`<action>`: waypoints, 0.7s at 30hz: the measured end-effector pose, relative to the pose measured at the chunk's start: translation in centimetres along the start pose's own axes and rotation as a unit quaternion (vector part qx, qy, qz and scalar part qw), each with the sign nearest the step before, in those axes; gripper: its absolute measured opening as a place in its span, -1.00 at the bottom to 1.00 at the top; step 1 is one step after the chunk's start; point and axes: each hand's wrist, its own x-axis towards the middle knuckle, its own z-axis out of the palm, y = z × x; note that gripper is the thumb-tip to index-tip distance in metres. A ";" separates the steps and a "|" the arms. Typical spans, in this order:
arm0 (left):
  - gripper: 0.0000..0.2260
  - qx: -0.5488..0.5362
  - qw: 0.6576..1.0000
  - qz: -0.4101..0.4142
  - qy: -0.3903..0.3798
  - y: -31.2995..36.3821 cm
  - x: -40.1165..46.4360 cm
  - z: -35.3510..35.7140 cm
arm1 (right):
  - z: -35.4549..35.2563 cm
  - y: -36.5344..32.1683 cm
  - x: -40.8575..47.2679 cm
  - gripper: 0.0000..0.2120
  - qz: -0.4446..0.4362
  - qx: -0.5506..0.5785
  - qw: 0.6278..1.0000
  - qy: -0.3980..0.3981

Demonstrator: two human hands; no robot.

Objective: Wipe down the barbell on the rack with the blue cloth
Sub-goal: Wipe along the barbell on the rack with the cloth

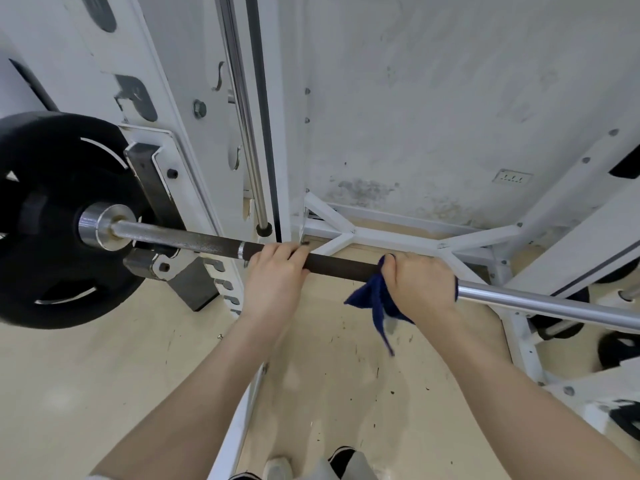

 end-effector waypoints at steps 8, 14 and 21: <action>-0.78 0.015 1.000 -0.018 0.007 0.6 0.1 -0.5 | 1.0 -6.8 2.6 -0.62 -0.009 0.106 0.978 0.177; -0.78 0.007 0.999 -0.025 0.035 0.7 -0.1 -0.4 | 2.0 -1.2 0.2 -0.60 0.009 0.119 0.982 0.149; -0.78 -0.001 1.000 0.003 0.029 0.0 0.2 -0.4 | 0.8 -5.1 2.3 -0.65 0.051 0.097 0.975 0.194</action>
